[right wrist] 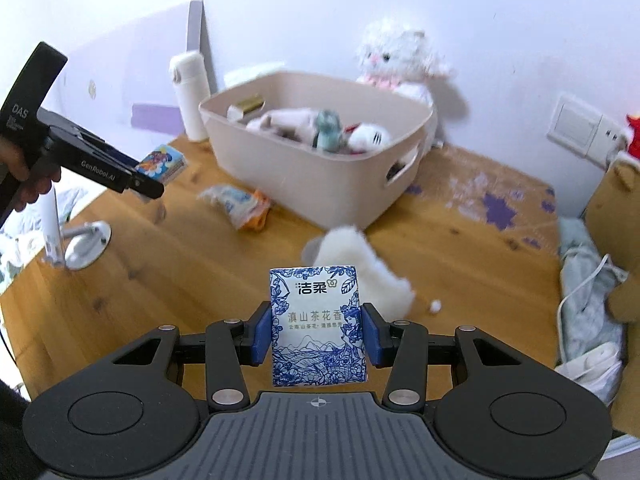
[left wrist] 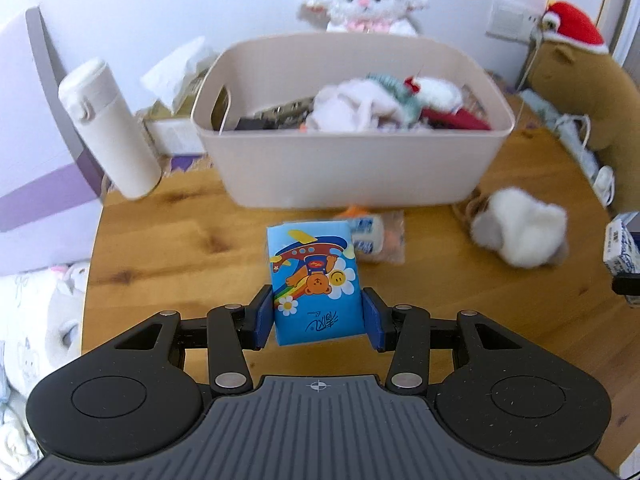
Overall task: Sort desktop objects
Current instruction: 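Lift the tissue pack and tea box and carry them toward the basket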
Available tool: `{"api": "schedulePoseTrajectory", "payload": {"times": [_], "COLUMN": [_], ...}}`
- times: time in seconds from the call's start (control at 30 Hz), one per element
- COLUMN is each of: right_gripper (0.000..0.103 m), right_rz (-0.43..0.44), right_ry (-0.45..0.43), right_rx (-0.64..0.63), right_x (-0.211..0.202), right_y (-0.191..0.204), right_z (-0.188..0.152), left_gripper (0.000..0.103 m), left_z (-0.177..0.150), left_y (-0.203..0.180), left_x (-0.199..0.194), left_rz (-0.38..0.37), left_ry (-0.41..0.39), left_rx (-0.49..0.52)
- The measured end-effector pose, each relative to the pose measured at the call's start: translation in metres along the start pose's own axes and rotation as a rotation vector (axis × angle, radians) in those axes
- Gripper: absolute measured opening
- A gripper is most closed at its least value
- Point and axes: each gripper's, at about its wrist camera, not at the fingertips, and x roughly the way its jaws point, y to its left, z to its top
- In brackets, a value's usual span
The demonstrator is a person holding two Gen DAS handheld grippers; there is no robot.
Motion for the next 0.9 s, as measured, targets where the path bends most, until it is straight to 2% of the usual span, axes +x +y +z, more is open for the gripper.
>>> {"api": "schedulePoseTrajectory", "payload": {"times": [0.2, 0.37, 0.9], "right_gripper": [0.044, 0.044, 0.044], "right_rz": [-0.024, -0.034, -0.065], "right_ry": [-0.103, -0.155, -0.255], "right_rx": [-0.030, -0.062, -0.126], "right_x": [-0.014, -0.019, 0.002], "right_y": [-0.004, -0.010, -0.024], "right_z": [0.027, 0.056, 0.134], "left_gripper": [0.046, 0.046, 0.046], "left_z": [0.021, 0.041, 0.115], "left_y": [-0.001, -0.001, 0.004], "left_x": [-0.014, -0.024, -0.018], "left_rz": [-0.018, -0.018, 0.006], "left_ry": [-0.064, -0.118, -0.234], "left_rx": [0.021, 0.054, 0.106]}}
